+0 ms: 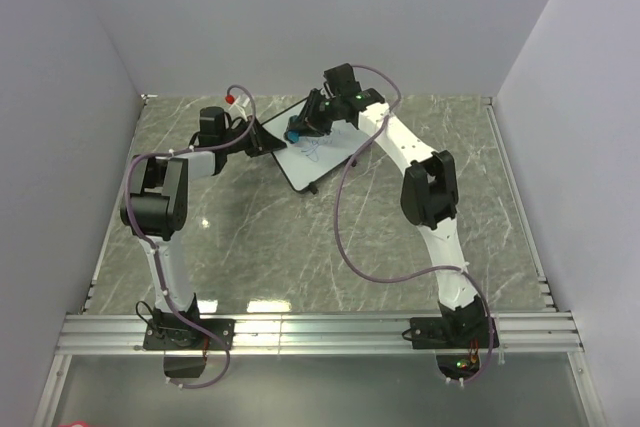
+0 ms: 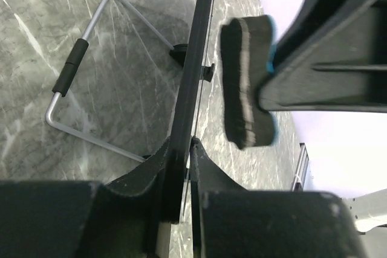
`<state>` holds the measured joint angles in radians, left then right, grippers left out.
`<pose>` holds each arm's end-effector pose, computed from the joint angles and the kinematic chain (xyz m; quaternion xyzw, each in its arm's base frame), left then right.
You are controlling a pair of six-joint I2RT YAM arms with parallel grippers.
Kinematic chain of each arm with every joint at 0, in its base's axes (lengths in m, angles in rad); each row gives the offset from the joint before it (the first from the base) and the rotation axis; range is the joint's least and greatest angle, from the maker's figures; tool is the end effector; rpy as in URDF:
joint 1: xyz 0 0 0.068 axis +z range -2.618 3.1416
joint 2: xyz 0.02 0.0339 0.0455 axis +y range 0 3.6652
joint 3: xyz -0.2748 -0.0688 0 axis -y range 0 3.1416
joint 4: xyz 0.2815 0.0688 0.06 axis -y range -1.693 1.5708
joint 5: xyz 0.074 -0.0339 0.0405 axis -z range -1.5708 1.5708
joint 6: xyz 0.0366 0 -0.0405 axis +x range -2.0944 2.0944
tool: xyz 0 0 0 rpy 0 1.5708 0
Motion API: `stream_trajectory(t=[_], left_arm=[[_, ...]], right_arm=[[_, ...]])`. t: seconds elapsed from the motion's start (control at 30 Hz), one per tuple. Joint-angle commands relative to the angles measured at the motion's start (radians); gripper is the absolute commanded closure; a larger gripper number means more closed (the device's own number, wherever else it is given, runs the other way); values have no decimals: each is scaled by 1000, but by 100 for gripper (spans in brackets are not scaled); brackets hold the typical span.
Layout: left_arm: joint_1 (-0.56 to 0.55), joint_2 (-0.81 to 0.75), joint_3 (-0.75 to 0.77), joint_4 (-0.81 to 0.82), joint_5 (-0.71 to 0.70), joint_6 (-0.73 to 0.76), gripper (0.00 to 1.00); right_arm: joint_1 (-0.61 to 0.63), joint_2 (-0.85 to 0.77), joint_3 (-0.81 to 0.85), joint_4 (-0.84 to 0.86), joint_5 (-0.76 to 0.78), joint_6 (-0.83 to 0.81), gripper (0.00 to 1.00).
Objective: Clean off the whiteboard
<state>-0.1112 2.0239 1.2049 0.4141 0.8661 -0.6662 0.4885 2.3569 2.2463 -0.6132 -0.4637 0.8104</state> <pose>0.4602 -0.0794 0.1574 0.0146 0.7921 -0.5136 0.3296 0.5052 0.2870 0.2656 0.0490 0.8909 0.4087 0.1918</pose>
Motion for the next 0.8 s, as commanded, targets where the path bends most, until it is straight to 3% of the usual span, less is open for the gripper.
stream_trajectory(t=[0.0,0.17,0.3,0.43,0.57,0.77], left_arm=[[-30,9,-15,-185,-44,73,100],[-45,9,22,-317,-48,134,100],[-51,-11,9,-377,-61,134,100],[-57,-57,-65,-327,-53,99,100],[-68,-94,-111,-296,-42,119,100],[-74,-57,-111,-337,-30,166,100]], right_arm=[[-5,34,73,-14,8,18,100],[-7,102,137,-146,144,-5,100],[-5,113,98,-255,247,-49,100],[-10,116,53,-243,281,-77,100],[-19,154,148,-246,293,-57,100],[-24,111,73,-97,183,-2,100]])
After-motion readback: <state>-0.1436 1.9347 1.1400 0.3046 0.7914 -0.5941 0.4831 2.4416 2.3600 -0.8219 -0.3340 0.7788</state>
